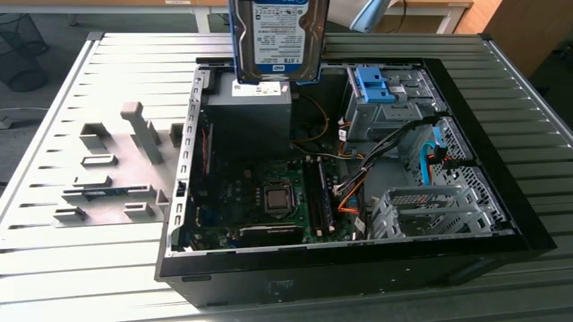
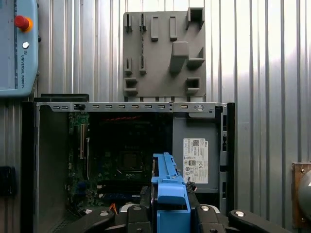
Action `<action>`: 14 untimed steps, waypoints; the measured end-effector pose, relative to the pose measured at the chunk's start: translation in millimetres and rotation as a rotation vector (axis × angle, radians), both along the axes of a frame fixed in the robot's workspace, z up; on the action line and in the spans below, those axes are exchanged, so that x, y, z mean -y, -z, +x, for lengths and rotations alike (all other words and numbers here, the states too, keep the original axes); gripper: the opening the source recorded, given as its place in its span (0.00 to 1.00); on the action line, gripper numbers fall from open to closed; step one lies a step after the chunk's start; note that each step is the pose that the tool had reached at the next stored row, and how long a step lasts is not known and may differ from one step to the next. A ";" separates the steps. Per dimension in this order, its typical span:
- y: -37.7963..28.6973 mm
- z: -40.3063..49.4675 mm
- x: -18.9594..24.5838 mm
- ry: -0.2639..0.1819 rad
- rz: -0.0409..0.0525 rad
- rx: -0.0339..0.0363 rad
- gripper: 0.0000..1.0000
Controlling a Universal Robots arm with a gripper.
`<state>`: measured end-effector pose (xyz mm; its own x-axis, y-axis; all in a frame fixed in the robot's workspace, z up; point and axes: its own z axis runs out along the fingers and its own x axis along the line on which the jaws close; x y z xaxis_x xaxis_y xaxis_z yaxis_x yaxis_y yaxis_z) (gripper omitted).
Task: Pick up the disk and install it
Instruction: 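Insert the disk into the insertion slot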
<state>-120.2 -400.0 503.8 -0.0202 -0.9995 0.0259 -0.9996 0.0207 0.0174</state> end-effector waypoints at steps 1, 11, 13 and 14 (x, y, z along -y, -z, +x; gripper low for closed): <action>0.0 0.1 0.0 0.000 0.0000 0.0000 0.36; 0.1 0.9 2.2 0.000 -0.0001 -0.0001 0.36; 0.2 0.8 7.1 0.000 -0.0001 0.0000 0.36; 0.4 0.8 10.1 0.000 0.0001 0.0000 0.36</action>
<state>-119.4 -410.1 503.4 -0.0203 -0.9995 0.0258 -0.9996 0.0208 0.0173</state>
